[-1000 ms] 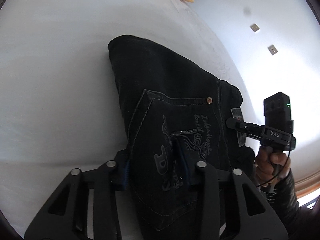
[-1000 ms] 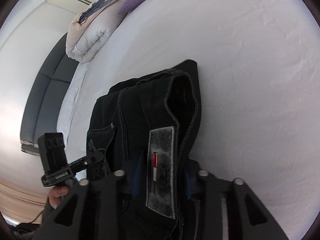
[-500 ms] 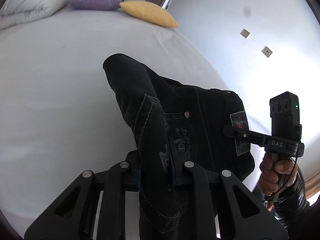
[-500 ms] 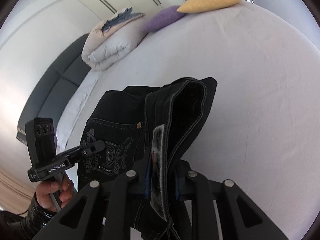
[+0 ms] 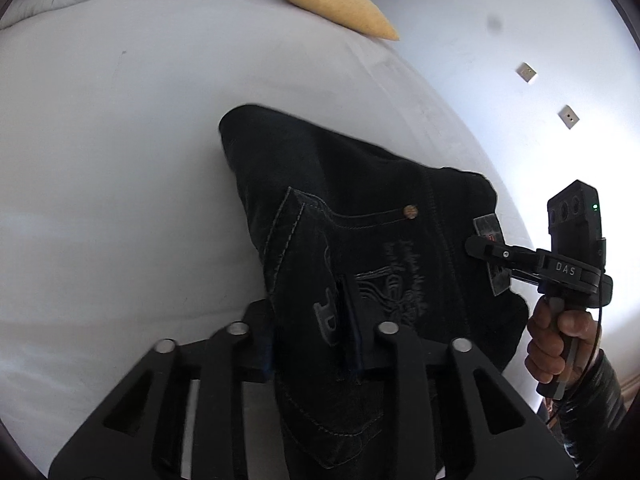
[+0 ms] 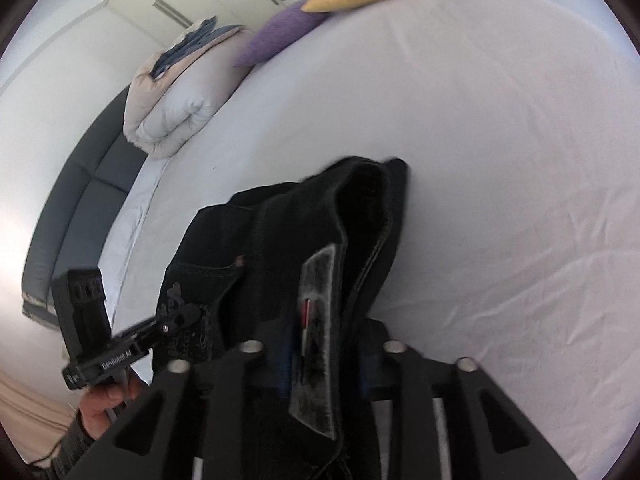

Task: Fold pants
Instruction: 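Open both tools and lift them away from the folded jeans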

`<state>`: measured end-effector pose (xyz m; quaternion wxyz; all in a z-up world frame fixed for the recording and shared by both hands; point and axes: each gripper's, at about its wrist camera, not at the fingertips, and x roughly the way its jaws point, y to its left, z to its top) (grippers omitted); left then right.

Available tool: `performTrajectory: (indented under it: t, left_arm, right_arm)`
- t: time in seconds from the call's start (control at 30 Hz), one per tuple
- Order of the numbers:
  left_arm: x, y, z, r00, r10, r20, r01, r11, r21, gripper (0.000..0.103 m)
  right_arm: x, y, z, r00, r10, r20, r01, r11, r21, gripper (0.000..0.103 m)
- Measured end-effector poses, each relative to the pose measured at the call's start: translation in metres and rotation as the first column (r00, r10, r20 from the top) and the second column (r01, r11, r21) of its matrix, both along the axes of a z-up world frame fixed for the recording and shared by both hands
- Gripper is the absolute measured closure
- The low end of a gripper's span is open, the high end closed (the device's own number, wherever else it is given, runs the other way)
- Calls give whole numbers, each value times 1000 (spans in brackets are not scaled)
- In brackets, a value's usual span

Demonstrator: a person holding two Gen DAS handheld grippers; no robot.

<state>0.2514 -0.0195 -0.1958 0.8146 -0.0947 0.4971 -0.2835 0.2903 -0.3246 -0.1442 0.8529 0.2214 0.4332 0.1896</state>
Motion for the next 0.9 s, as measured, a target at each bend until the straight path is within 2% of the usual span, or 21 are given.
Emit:
performTrajectory:
  t: [0.1, 0.13, 0.2, 0.3, 0.37, 0.4, 0.43, 0.47, 0.5, 0.53, 0.57, 0.6, 0.63, 0.7, 0.77, 0.8, 0.83, 0.87, 0.9]
  left_arm:
    - [-2, 3, -4, 1000, 6, 22, -6, 1000, 12, 68]
    - [-6, 1, -4, 999, 11, 31, -12, 1000, 24, 62]
    - [-9, 1, -1, 998, 21, 58, -23, 999, 34, 61]
    - [-27, 3, 12, 987, 42, 157, -56, 995, 86, 59]
    - [-47, 5, 27, 969, 61, 241, -92, 989, 119, 47]
    - [-63, 6, 37, 950, 72, 305, -118, 984, 135, 42]
    - [-77, 7, 46, 930, 80, 358, -142, 978, 151, 32]
    - [-93, 7, 58, 899, 86, 429, -173, 971, 167, 23]
    - [-108, 5, 71, 861, 82, 502, -196, 965, 177, 19]
    - [-126, 4, 84, 815, 74, 575, -216, 959, 184, 10]
    - [-148, 4, 98, 754, 68, 654, -248, 951, 186, 2]
    - [-161, 5, 108, 711, 66, 700, -268, 946, 183, 0]
    - [-182, 3, 121, 645, 61, 762, -290, 942, 170, 0]
    - [-216, 4, 142, 532, 64, 844, -328, 935, 137, 0]
    - [-236, 3, 157, 477, 93, 874, -379, 919, 109, 0]
    - [-248, 2, 164, 457, 117, 882, -423, 901, 100, 0]
    - [-254, 2, 169, 472, 127, 872, -442, 890, 109, 0]
    - [-258, 2, 174, 519, 130, 845, -439, 888, 133, 0]
    - [-259, 2, 178, 550, 129, 825, -425, 894, 144, 0]
  right_arm:
    - [-4, -4, -6, 1000, -11, 18, 10, 999, 36, 58]
    - [-5, -5, -6, 1000, -14, 21, 13, 999, 38, 58]
    - [-9, -6, -5, 999, -21, 24, 20, 999, 35, 56]
    - [-22, -10, 0, 998, -50, 32, 49, 999, 11, 49]
    - [-35, -12, 9, 995, -91, 51, 92, 995, -25, 46]
    - [-44, -13, 14, 992, -109, 67, 112, 993, -47, 46]
    - [-56, -12, 21, 989, -121, 89, 127, 990, -62, 46]
    - [-68, -12, 28, 984, -132, 115, 142, 987, -75, 46]
    - [-78, -10, 35, 980, -143, 140, 157, 984, -89, 44]
    - [-93, -8, 45, 971, -158, 179, 179, 978, -109, 43]
    - [-106, -5, 55, 961, -168, 219, 198, 972, -124, 41]
    - [-120, -1, 65, 949, -176, 262, 218, 966, -139, 38]
    - [-136, 4, 77, 931, -187, 313, 246, 956, -162, 35]
    - [-168, 15, 99, 889, -191, 417, 296, 933, -204, 21]
    - [-198, 21, 116, 840, -193, 507, 344, 912, -224, 10]
    - [-213, 25, 125, 810, -193, 554, 371, 900, -229, 5]
    - [-230, 30, 136, 775, -189, 603, 395, 889, -230, 2]
    - [-243, 33, 145, 746, -186, 639, 415, 881, -227, 0]
    - [-260, 36, 154, 712, -187, 677, 437, 872, -219, 0]
